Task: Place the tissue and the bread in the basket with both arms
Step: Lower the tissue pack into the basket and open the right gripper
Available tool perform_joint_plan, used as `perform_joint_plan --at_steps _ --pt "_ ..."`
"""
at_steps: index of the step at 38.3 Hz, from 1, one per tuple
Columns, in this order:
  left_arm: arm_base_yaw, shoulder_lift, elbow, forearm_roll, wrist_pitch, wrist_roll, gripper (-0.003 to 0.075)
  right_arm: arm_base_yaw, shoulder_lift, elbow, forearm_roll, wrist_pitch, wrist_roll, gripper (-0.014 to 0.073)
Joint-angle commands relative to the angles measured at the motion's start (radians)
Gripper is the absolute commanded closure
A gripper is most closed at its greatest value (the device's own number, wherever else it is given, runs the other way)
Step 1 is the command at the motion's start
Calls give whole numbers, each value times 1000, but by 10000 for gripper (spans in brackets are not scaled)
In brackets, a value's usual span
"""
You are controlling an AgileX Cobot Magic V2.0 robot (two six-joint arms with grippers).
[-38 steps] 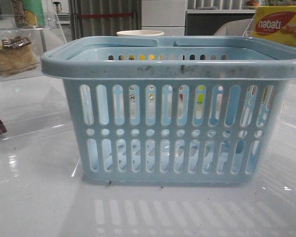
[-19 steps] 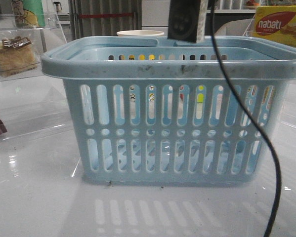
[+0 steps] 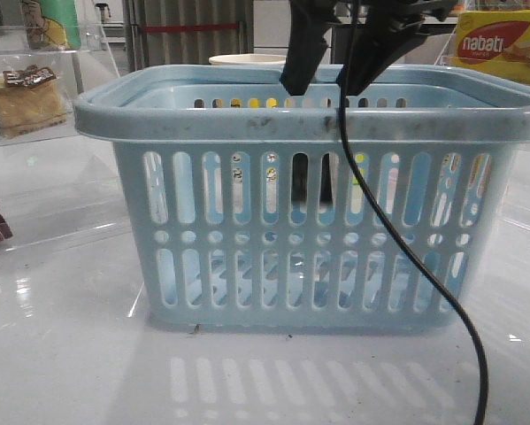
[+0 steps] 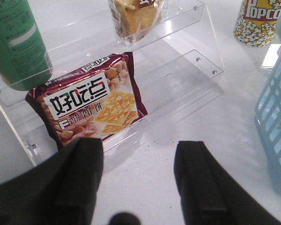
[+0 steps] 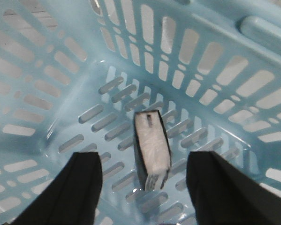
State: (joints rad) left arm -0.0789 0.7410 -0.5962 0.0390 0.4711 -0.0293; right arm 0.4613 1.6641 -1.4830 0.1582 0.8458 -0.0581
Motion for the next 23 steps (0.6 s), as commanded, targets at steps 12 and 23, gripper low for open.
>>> perform_joint_plan --at_steps 12,23 --pt "-3 2 -26 -9 -79 -3 319 6 -367 158 -13 -96 -63 65" --pt "-3 2 -26 -9 -79 -3 319 6 -660 420 -31 -146 -63 65"
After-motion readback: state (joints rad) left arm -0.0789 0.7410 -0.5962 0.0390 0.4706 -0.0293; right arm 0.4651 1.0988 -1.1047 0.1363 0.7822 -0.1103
